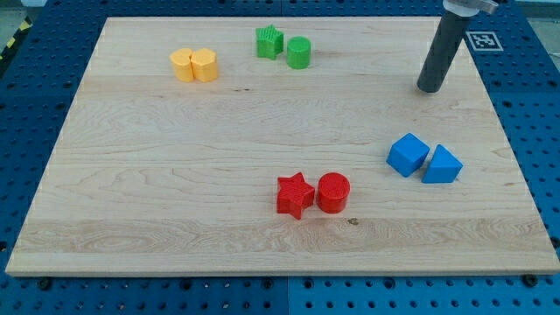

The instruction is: Move the yellow blocks to the bottom right of the green circle

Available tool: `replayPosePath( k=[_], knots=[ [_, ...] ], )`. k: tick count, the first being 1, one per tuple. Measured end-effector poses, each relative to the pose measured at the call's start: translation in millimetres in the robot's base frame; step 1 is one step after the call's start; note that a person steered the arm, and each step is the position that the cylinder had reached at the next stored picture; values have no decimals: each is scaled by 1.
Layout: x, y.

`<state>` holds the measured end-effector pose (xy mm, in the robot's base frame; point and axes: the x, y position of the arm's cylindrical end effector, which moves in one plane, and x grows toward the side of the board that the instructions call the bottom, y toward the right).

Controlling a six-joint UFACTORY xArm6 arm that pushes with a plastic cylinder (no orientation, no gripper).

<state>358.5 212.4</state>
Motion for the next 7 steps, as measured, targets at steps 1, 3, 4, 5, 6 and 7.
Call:
replayPosePath(
  k=[1,3,4,5,6,7],
  knots=[
    [0,0],
    [0,-36],
    [0,-101],
    [0,-119],
    [0,-119],
    [0,-119]
  ],
)
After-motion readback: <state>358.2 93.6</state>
